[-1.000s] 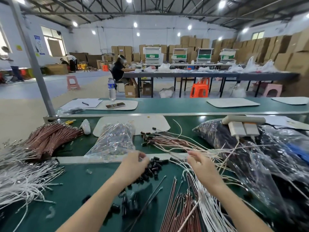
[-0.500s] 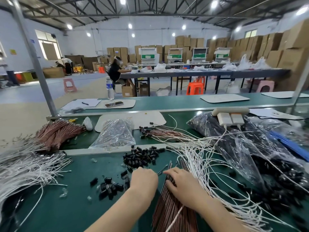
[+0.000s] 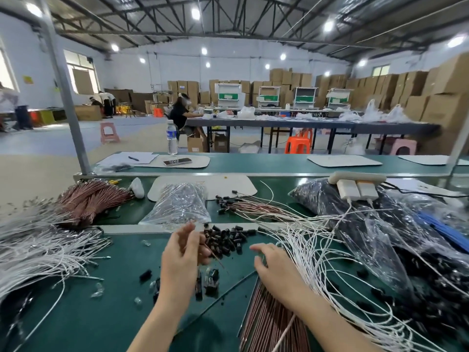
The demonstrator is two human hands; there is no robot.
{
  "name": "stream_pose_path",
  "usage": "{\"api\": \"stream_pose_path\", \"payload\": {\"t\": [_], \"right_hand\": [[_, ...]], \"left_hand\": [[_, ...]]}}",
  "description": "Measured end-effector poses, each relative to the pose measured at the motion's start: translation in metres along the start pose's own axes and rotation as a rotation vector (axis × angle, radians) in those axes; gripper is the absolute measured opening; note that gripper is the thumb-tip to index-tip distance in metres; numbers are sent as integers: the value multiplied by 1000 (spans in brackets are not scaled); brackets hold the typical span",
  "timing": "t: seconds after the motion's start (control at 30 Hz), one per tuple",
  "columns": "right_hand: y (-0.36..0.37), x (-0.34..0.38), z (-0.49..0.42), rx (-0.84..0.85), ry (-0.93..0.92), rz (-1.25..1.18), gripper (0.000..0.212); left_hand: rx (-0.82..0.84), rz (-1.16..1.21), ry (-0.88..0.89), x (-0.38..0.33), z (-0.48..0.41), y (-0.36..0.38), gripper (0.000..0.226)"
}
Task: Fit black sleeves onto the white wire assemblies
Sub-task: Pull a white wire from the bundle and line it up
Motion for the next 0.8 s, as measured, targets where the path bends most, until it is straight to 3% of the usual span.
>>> {"api": "stream_pose_path", "payload": {"t": [0.2,0.37,0.47,0.6,0.8], "right_hand": [[19,-5,-43,41,162,3,42],[27,-8,-58,85,247,175,43],[28,1,-58,68,215,173,29],[13,9,-37,-94,93,-117,15],[-6,20,3,-188,-86,-230,25]], "left_hand": [[-80,120,-37,30,8,-25,11],[-77,0,1,39,9,-25,10],[-71,-45,43,37,8,-21,10],[-112,1,83,28,11,-25,21],[-185,45,140,18,12,-22,18]]}}
Point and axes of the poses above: each hand's wrist, its own z-axis away from the middle knuckle, its own y-axis out of the palm, x = y × z, the point moved 8 cm from there along -z, towards the middle knuckle, and after that the axes turned 10 degrees about -y, right-handed, at the moved point
